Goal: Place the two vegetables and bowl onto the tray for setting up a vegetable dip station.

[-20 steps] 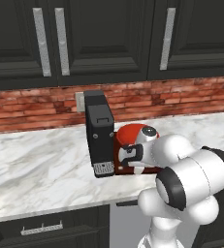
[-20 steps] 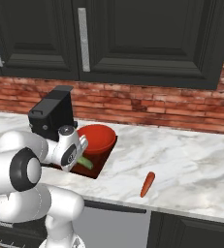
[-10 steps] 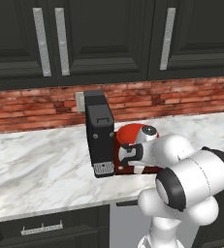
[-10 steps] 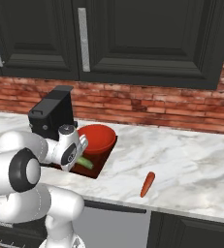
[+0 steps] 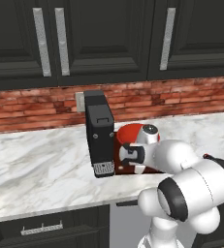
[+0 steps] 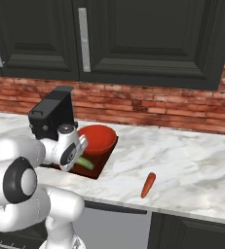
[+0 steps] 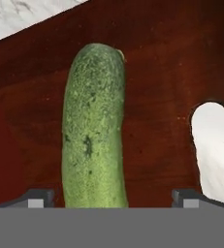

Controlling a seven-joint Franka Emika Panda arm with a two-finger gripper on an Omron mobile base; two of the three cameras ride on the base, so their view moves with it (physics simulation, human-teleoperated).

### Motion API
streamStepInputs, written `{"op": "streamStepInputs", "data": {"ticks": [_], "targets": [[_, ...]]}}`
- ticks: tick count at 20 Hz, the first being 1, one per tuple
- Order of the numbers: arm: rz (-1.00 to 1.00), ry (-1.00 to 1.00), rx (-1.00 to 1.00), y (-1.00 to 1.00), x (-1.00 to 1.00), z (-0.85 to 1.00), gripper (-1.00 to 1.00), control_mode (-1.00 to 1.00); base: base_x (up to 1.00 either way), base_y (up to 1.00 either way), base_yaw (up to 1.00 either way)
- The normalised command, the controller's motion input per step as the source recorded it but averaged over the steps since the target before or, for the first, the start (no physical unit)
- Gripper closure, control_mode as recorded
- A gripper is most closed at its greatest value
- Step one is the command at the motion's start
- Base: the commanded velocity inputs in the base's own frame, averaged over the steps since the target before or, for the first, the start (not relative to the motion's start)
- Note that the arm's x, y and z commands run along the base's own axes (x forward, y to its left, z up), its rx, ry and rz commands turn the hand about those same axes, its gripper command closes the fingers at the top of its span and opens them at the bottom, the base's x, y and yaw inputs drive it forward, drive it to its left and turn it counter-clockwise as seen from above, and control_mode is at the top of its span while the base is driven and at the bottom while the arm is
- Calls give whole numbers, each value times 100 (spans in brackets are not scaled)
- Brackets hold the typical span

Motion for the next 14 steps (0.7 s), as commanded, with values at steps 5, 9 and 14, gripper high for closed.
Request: {"op": "streamStepInputs", "data": {"ticks": [5, 9, 14], "targets": [[0, 4, 0, 4, -8, 38, -100, -100, 0, 0, 0], [-1, 12, 0, 0, -12, 38, -100, -100, 0, 0, 0], [-9, 34, -4, -46, -9, 7, -100, -100, 0, 0, 0]]}}
